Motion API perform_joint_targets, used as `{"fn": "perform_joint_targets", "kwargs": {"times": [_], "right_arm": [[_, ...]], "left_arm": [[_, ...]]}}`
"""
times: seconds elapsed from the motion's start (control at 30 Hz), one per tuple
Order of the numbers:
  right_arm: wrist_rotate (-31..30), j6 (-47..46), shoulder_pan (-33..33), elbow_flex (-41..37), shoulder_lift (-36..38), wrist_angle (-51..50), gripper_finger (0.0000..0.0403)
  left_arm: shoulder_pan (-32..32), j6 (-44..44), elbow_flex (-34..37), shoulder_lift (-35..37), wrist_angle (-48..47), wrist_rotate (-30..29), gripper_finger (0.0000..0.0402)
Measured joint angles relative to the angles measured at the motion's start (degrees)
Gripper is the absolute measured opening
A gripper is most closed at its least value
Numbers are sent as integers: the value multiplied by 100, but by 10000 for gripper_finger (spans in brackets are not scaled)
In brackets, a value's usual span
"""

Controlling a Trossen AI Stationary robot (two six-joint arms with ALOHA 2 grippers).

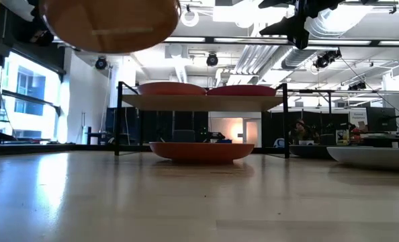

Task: Place and stack plates onto a shelf
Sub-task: Stack the light brown plate on top of the light pink plate

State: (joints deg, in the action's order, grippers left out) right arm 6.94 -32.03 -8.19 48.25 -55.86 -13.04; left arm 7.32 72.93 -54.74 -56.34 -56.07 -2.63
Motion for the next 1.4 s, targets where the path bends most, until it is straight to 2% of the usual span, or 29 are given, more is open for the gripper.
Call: {"fn": "perform_joint_targets", "kwargs": {"times": [0.3,0.43,0.63,1.0,1.2,1.4], "right_arm": [[-4,154,-2,0,0,-2,229],[-7,245,-2,0,0,-2,229],[-9,249,-2,0,0,0,229],[-87,230,0,0,0,0,229],[-228,-18,-2,0,0,0,229],[-228,-214,0,0,0,0,229]], "left_arm": [[-599,-623,-748,-50,-96,137,0],[-1102,-1135,-1316,-269,-770,165,0],[-2057,-2388,-2367,-988,-1634,471,0],[-3688,-4550,-4258,-2751,-1819,681,0],[-4370,-5125,-4728,-3559,-1761,651,0],[-4856,-5325,-4807,-4125,-1734,583,0]]}}
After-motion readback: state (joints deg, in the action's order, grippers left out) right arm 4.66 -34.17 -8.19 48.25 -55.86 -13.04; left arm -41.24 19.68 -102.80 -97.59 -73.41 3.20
